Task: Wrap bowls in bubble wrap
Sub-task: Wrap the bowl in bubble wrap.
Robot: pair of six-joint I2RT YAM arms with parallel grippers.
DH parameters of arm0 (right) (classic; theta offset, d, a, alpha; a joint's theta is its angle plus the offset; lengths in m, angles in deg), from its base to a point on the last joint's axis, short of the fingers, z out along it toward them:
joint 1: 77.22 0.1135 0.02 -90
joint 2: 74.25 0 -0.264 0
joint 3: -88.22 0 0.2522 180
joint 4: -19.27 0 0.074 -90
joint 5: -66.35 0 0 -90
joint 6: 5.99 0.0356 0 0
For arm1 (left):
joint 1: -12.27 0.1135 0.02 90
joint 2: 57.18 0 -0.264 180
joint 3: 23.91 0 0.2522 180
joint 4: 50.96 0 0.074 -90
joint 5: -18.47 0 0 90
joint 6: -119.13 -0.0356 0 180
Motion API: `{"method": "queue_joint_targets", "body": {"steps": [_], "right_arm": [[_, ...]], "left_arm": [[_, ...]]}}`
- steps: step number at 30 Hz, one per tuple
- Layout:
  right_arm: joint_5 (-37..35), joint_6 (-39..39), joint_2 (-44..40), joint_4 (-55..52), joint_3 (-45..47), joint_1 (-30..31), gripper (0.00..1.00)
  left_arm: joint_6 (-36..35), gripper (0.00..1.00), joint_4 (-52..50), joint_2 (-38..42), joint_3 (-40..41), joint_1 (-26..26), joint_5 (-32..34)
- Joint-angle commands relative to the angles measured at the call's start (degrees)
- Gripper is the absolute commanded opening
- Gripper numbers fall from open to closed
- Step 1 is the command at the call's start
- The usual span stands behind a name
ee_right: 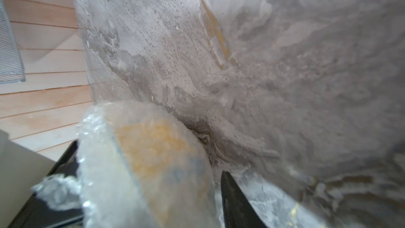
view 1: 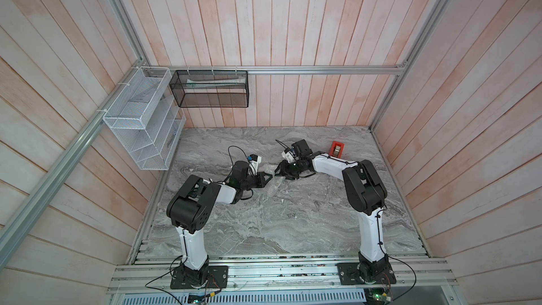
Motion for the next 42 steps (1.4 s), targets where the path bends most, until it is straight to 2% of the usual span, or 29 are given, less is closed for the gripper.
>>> {"method": "queue_joint_targets", "body": {"steps": [1, 10, 16, 24, 30, 38, 42], "right_arm": [[2.44, 3.58, -3.9, 6.98, 2.11, -1.81, 0.47], [7.93, 5.94, -5.54, 11.62, 4.06, -2.65, 0.54], [6.34, 2.7, -3.12, 8.13, 2.49, -1.43, 0.59], [4.37, 1.24, 0.9, 6.21, -0.16, 0.88, 0.58], [4.97, 1.18, 2.89, 7.28, 0.08, 1.02, 0.5], [5.12, 1.09, 1.52, 8.39, 2.94, 0.86, 0.53], [8.32, 4.05, -0.56, 13.1, 6.47, 0.08, 0.54]], "left_arm": [[-1.27, 0.0, -7.03, -2.13, -0.25, -0.56, -0.19], [-0.92, 0.0, -9.47, -2.76, -2.77, -0.83, 0.72], [-0.82, 0.0, -10.82, -2.74, -4.63, -1.46, 0.72], [-0.56, 0.0, -11.28, -2.49, -5.06, -2.02, 0.51], [0.21, 0.0, -10.57, -1.6, -4.84, -2.18, -0.52], [1.19, 0.0, -13.54, -1.52, -7.13, -2.28, -0.13], [1.46, 0.0, -13.9, -1.81, -7.05, -2.48, 0.44]]}}
